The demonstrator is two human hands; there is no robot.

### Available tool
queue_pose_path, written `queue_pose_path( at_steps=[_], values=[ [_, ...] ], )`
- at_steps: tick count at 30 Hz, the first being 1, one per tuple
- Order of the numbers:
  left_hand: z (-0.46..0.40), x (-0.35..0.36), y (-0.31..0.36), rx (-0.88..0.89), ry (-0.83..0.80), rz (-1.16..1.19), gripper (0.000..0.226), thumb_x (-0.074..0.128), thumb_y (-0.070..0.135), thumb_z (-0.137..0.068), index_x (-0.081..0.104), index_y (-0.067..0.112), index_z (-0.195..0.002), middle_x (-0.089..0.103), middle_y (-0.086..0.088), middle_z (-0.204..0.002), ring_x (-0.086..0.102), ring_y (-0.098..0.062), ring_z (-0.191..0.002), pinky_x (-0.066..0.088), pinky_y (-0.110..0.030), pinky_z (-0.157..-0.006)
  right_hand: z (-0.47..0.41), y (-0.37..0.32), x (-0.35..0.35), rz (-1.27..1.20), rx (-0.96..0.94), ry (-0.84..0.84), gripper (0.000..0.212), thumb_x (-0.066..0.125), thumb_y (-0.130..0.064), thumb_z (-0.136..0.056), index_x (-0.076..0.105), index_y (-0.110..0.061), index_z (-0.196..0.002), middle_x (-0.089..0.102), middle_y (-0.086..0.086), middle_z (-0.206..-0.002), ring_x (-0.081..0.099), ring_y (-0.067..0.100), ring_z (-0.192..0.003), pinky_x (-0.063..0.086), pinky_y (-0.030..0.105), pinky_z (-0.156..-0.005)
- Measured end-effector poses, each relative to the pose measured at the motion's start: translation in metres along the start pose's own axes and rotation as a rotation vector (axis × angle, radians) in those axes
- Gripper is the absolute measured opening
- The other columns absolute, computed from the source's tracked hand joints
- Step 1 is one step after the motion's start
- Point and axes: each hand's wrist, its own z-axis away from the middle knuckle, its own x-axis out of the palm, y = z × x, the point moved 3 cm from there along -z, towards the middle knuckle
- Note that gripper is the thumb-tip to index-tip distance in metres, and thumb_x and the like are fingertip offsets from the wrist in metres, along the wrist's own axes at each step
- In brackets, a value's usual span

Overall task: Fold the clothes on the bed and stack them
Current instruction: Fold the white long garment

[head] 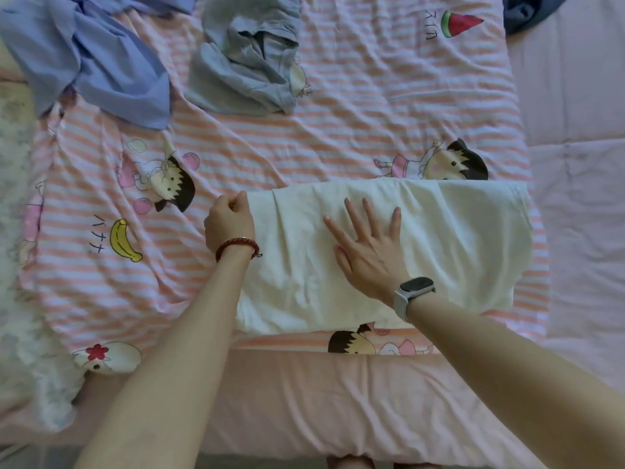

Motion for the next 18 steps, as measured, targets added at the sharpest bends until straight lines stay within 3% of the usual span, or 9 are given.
queue_pose_path(
  at_steps=[2, 4, 6, 9, 10, 12, 14, 16, 18],
  values=[
    [-0.012, 0.001, 0.000, -0.047, 0.083, 0.051, 0.036, 0.039, 0.033, -0.098, 0.061, 0.005, -0.105, 0.061, -0.007, -0.096, 0.053, -0.024, -0.090, 0.033, -0.025, -0.067, -0.012, 0.006, 0.007, 0.018, 0.048, -0.027, 0.060, 0.005, -0.049, -0.089, 0.008, -0.039, -0.147, 0.002, 0.006, -0.158, -0.002, 0.033, -0.144, -0.010, 0.065, -0.105],
    [-0.022, -0.005, -0.004, -0.136, 0.174, 0.111, 0.039, 0.035, 0.030, -0.101, 0.057, -0.001, -0.110, 0.062, -0.016, -0.110, 0.054, -0.029, -0.102, 0.032, -0.024, -0.068, -0.017, 0.015, 0.014, 0.003, 0.101, -0.069, 0.058, 0.002, -0.049, -0.089, -0.001, -0.041, -0.147, -0.010, 0.002, -0.158, -0.014, 0.028, -0.143, -0.013, 0.065, -0.104],
    [-0.028, -0.011, -0.008, -0.174, 0.159, 0.108, 0.039, 0.033, 0.028, -0.101, 0.057, -0.001, -0.111, 0.060, -0.019, -0.115, 0.054, -0.030, -0.105, 0.031, -0.022, -0.067, -0.018, 0.024, 0.018, -0.032, 0.128, -0.099, 0.059, 0.001, -0.050, -0.088, -0.002, -0.041, -0.146, -0.013, 0.001, -0.157, -0.016, 0.025, -0.143, -0.010, 0.066, -0.105],
    [-0.024, -0.011, -0.013, -0.161, 0.071, 0.082, 0.035, 0.033, 0.029, -0.101, 0.055, 0.004, -0.110, 0.057, -0.012, -0.107, 0.053, -0.020, -0.088, 0.034, -0.024, -0.072, -0.015, 0.031, 0.012, -0.109, 0.113, -0.087, 0.067, -0.007, -0.053, -0.083, 0.000, -0.039, -0.147, -0.008, 0.002, -0.158, -0.013, 0.024, -0.144, -0.009, 0.061, -0.108],
    [-0.019, -0.011, -0.014, -0.151, 0.071, 0.067, 0.036, 0.036, 0.030, -0.099, 0.053, 0.004, -0.116, 0.053, -0.011, -0.116, 0.051, -0.020, -0.094, 0.037, -0.026, -0.078, -0.011, 0.034, 0.007, -0.140, 0.113, -0.046, 0.065, -0.005, -0.052, -0.085, 0.002, -0.037, -0.148, -0.005, 0.003, -0.158, -0.011, 0.024, -0.144, -0.010, 0.058, -0.109],
    [-0.004, -0.008, -0.015, 0.005, 0.149, -0.090, 0.041, 0.046, 0.029, -0.093, 0.047, 0.005, -0.127, 0.040, -0.016, -0.136, 0.042, -0.032, -0.118, 0.039, -0.041, -0.094, -0.001, 0.042, -0.002, -0.176, 0.133, 0.060, 0.059, 0.005, -0.047, -0.090, 0.011, -0.033, -0.148, 0.006, 0.006, -0.158, -0.004, 0.025, -0.145, -0.009, 0.056, -0.110],
    [0.029, 0.004, -0.009, 0.340, 0.170, -0.241, 0.049, 0.048, 0.029, -0.086, 0.047, 0.008, -0.130, 0.040, -0.020, -0.139, 0.039, -0.038, -0.125, 0.035, -0.053, -0.097, 0.011, 0.061, -0.007, -0.146, 0.174, 0.129, 0.056, 0.015, -0.040, -0.093, 0.021, -0.028, -0.147, 0.018, 0.011, -0.155, 0.008, 0.028, -0.144, -0.002, 0.058, -0.110],
    [0.075, 0.032, 0.001, 0.606, -0.016, -0.349, 0.054, 0.044, 0.035, -0.083, 0.042, 0.016, -0.134, 0.037, -0.018, -0.142, 0.032, -0.035, -0.131, 0.025, -0.058, -0.103, 0.023, 0.087, -0.010, -0.079, 0.230, 0.152, 0.053, 0.021, -0.036, -0.094, 0.026, -0.025, -0.145, 0.025, 0.015, -0.152, 0.018, 0.031, -0.142, 0.004, 0.062, -0.109],
    [0.112, 0.064, 0.003, 0.721, -0.207, -0.461, 0.059, 0.039, 0.043, -0.083, 0.034, 0.027, -0.139, 0.028, -0.013, -0.148, 0.021, -0.032, -0.136, 0.015, -0.061, -0.105, 0.030, 0.117, -0.011, -0.020, 0.284, 0.132, 0.053, 0.021, -0.036, -0.093, 0.030, -0.023, -0.144, 0.026, 0.016, -0.151, 0.021, 0.032, -0.140, 0.004, 0.064, -0.108]
  ],
)
